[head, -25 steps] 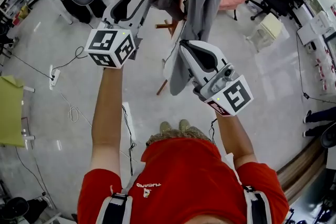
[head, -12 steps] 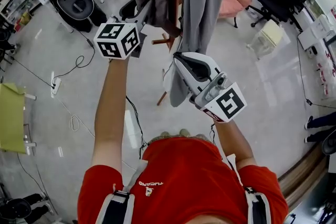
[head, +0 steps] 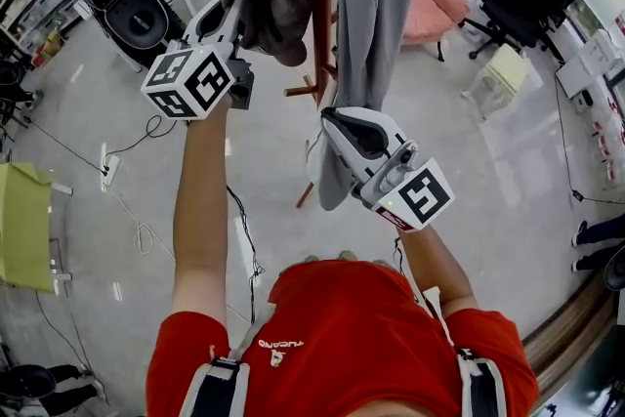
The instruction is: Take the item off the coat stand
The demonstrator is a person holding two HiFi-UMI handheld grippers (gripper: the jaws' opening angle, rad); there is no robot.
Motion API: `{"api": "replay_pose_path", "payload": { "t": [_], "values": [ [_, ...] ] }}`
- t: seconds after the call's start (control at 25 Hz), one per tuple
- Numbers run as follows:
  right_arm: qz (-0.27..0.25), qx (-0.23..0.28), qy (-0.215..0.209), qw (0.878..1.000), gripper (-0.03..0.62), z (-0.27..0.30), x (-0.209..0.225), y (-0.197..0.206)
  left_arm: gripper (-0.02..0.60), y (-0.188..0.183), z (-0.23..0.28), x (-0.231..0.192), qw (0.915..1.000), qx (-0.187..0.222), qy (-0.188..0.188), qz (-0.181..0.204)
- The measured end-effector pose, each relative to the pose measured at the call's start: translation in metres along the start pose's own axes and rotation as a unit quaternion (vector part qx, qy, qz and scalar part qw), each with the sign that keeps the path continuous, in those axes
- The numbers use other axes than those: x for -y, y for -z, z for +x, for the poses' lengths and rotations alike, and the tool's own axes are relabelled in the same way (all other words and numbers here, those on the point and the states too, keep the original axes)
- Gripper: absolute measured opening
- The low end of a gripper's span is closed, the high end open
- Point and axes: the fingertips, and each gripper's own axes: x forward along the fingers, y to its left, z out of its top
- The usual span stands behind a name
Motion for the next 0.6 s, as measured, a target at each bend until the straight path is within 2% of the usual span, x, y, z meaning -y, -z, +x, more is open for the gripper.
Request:
{"api": "replay_pose_path", "payload": {
  "t": [0.16,0.36,0.6],
  "values": [
    [0.007,-0.001,-0.009,1.0,0.025,-0.001,-0.004,0.002,0.041,-0.029,-0.013,-0.008,0.9994,0.02,-0.014,-0.025],
    [0.022,0.0,-0.014,1.0,0.025,-0.001,-0.005,-0.002,0.041,-0.082,-0.015,-0.009,0.9976,0.049,-0.008,-0.048],
    [0.023,0.005,-0.02,1.0,0.025,-0.008,-0.007,-0.002,0.041,-0.106,-0.021,-0.022,0.9939,0.072,-0.04,-0.073]
  ]
}}
